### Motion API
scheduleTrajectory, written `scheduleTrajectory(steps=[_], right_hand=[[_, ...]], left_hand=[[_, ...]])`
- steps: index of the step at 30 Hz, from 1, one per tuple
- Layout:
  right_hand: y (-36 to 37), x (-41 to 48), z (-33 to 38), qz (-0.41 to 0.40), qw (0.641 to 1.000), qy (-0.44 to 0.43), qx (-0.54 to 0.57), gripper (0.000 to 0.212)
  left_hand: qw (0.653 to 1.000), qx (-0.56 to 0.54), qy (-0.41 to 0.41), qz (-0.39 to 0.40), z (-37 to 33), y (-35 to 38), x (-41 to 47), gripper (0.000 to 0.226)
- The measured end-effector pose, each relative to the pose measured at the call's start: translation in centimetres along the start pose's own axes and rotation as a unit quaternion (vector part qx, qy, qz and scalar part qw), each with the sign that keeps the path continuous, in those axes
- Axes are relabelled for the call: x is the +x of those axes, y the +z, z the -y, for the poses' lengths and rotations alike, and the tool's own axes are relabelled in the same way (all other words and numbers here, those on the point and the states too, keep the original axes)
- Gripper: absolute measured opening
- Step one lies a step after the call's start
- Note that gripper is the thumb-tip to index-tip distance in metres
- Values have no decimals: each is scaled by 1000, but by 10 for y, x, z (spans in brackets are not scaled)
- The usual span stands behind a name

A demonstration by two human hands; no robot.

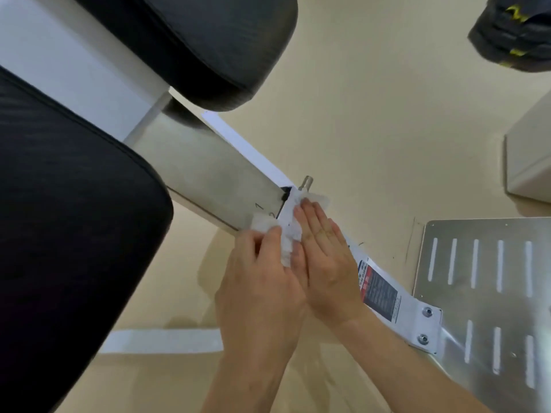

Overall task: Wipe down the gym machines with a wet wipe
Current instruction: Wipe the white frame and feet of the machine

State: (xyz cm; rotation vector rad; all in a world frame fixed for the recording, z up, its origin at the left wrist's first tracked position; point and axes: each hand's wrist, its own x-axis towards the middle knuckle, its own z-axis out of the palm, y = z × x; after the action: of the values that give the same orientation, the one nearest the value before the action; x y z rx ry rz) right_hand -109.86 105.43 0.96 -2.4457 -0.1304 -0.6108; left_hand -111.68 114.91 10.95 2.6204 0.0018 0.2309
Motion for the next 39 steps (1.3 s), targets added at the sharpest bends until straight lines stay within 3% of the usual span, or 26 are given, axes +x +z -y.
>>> scheduleTrajectory(steps=[3,5,7,11,16,19,23,26,29,31,32,34,36,39], right_hand=[[-9,-22,-27,47,995,80,-49,46],[-27,-13,-31,94,971,219,-25,40],[-34,7,-29,118,953,275,44,29],[-28,29,-12,126,960,175,180,37],[2,-4,-51,133,981,59,130,69],[4,-23,-79,150,982,92,68,88],[3,-26,-94,170,962,201,69,97],[12,3,-45,102,976,144,131,86],[16,16,0,72,973,84,201,70],[8,13,3,90,934,116,324,66],[-1,11,-1,97,898,145,405,62],[-18,9,-11,89,845,187,493,49],[-29,8,-18,94,852,181,481,61],[-31,6,-16,127,923,151,330,58]], left_hand=[[990,106,65,71,-11,11,-8,38],[968,171,143,117,-18,25,-16,17],[946,201,204,152,-21,37,-24,29],[929,204,280,133,-8,27,-16,42],[894,263,357,63,4,20,9,10],[857,306,415,-29,10,36,38,24],[864,344,365,-39,17,40,66,43],[871,324,368,-38,21,40,62,45],[909,210,357,-45,25,25,50,36],[923,146,350,-62,31,16,40,39],[922,142,356,-61,35,15,33,41],[904,205,374,-30,44,23,19,39],[874,300,383,-2,51,31,13,42],[854,333,399,-20,60,30,13,44]])
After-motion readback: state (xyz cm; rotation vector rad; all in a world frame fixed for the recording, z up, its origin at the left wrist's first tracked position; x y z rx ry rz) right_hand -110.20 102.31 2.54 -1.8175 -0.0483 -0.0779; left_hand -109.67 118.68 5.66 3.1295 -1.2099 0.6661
